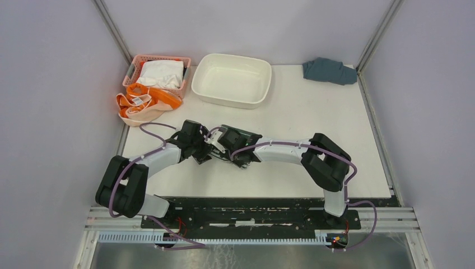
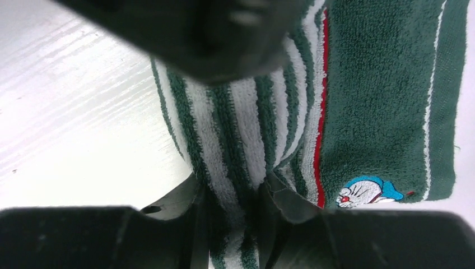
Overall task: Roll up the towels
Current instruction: Roll the towel at the center of the board.
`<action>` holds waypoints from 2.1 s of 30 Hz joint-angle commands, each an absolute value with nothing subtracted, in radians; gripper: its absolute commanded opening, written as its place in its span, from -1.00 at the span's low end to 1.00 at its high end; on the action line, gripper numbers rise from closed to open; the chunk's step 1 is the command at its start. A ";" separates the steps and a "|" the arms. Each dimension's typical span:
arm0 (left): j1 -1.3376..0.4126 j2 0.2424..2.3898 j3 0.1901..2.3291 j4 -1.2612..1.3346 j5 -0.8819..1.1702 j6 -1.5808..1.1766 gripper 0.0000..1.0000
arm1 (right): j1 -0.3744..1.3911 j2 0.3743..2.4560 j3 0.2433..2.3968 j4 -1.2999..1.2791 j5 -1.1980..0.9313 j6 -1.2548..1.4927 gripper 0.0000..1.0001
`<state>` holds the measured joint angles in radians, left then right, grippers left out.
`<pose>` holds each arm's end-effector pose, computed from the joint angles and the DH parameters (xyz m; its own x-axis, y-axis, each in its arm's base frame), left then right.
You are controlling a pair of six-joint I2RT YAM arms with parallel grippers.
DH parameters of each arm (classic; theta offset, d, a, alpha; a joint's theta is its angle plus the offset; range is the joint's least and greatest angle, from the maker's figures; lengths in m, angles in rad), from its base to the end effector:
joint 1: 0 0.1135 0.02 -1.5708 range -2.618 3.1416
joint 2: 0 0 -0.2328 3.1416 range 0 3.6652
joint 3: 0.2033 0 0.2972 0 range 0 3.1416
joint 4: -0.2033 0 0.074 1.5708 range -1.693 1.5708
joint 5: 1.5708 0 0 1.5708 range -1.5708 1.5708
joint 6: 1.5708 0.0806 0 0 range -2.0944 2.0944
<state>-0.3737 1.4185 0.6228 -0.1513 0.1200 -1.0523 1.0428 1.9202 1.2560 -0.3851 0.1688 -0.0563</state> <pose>0.2955 -0.1262 0.0526 -0.7458 -0.6338 -0.2051 -0.4444 0.7028 -0.5555 0.2345 0.3753 0.0670 -0.3906 -0.7798 -0.4892 -0.8327 0.5259 -0.1735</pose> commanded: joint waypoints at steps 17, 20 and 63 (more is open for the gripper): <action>-0.341 0.944 0.497 -0.441 0.051 -1.130 0.70 | 0.876 2.140 1.423 -0.673 -0.707 0.248 -0.57; -0.342 0.914 0.470 -0.454 0.051 -1.151 0.70 | 0.841 2.185 1.429 -0.642 -0.798 0.300 -0.58; -0.347 1.486 0.566 -0.269 0.060 -1.001 0.43 | 1.169 1.750 1.197 -0.386 0.256 0.051 0.38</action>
<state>-0.3443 1.4197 0.5934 -0.1474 0.1764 -1.0988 1.1526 1.6604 1.2034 -0.4118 0.1352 0.1112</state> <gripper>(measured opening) 0.709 0.691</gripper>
